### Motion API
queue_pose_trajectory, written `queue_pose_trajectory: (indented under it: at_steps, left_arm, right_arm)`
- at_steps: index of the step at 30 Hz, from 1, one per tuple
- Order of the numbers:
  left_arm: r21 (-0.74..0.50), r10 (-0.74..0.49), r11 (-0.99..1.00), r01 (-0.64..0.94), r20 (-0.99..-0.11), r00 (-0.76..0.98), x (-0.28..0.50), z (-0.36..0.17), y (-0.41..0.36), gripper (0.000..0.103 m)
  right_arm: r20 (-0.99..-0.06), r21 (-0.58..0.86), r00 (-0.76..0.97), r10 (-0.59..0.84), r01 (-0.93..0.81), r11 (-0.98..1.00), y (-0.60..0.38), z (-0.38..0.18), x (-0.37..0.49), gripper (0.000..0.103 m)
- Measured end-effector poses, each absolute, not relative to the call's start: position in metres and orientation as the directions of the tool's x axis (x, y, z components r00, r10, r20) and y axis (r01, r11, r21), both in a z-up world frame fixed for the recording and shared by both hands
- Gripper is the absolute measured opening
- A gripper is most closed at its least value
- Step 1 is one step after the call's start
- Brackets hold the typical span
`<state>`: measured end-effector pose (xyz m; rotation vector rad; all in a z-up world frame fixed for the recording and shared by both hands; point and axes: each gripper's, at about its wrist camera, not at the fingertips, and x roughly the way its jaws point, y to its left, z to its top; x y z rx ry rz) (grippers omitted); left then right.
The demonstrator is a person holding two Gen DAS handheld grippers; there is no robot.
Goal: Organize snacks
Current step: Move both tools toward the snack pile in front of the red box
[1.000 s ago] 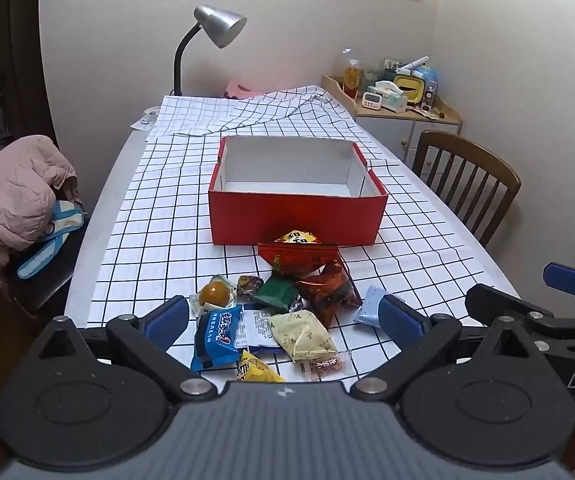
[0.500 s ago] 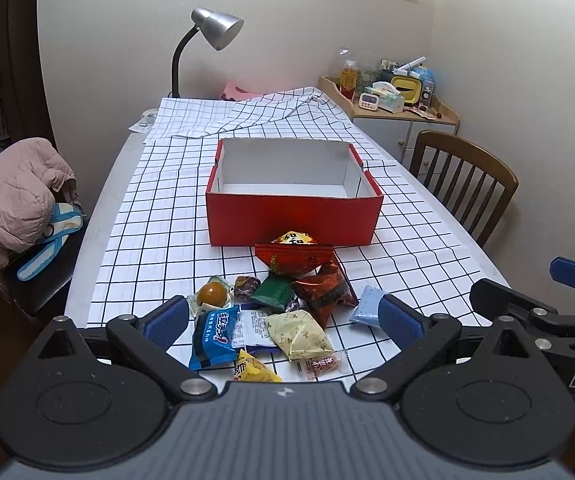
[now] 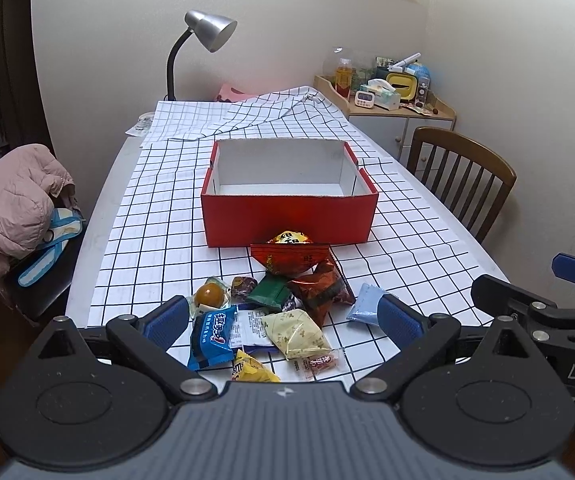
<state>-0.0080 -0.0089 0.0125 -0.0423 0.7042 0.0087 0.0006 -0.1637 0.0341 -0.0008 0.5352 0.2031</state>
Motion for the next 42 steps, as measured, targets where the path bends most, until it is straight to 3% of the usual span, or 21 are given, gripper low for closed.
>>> queue_pose_trajectory:
  at_steps: [42]
  left_arm:
    - [-0.044,0.013,0.997,-0.060,-0.691,0.723,0.010,-0.004,0.001,0.101]
  right_arm:
    - [-0.533,0.059,0.814,0.232,-0.238,0.970,-0.156,0.018,0.024,0.103]
